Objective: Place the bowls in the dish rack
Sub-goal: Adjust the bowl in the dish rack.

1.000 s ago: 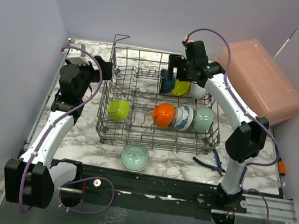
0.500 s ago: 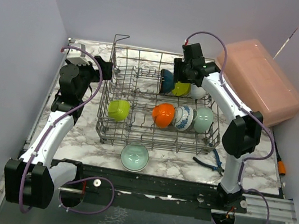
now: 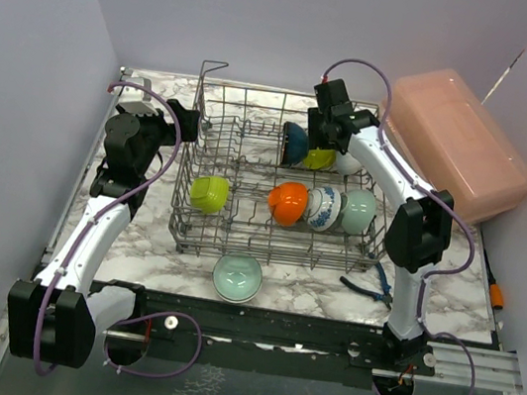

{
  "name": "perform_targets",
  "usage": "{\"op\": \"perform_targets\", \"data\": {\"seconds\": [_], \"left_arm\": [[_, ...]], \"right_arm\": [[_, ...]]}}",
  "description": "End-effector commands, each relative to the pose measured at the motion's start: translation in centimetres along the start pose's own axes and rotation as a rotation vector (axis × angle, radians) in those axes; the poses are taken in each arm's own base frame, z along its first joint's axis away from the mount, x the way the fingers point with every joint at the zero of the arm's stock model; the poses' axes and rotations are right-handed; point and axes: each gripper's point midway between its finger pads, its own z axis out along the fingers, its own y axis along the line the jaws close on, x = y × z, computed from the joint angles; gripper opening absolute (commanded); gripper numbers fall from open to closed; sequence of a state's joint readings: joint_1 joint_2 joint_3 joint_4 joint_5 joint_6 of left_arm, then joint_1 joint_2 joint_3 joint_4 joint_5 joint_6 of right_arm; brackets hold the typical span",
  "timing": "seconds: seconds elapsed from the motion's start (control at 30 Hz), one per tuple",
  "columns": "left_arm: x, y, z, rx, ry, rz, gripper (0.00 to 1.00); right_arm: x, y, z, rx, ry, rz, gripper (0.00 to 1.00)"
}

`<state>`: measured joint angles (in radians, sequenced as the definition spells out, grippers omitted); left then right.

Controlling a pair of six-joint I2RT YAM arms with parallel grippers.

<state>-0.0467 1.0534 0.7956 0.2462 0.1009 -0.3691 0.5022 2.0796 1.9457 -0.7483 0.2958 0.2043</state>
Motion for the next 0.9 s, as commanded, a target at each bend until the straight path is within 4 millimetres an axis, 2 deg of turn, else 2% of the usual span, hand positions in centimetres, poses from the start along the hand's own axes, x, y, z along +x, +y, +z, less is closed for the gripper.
{"op": "perform_targets", "data": {"seconds": [0.0, 0.2, 0.47, 0.7, 0.87], "left_arm": [[-0.3, -0.4, -0.3, 0.028, -0.016, 0.011, 0.99], [-0.3, -0.4, -0.3, 0.027, -0.017, 0.011, 0.99], [-0.2, -0.4, -0.3, 0.028, -0.014, 0.011, 0.99], [-0.2, -0.4, -0.3, 0.032, -0.013, 0.012, 0.99], [-0.2, -0.5, -0.2, 0.033, -0.012, 0.011, 0.99]], "right_arm": [[-1.4, -1.4, 0.1, 0.069, -0.043, -0.023, 0.55], [-1.8, -1.6, 0.9, 0.093, -0.043, -0.047, 0.56], [-3.3, -1.9, 1.2, 0.116, -0.068, -0.103, 0.57], [-1.5, -1.2, 3.4, 0.106, 0.033, -0.135, 0.55], [-0.4, -1.7, 3.7, 0.132, 0.073, -0.146, 0.53]]}}
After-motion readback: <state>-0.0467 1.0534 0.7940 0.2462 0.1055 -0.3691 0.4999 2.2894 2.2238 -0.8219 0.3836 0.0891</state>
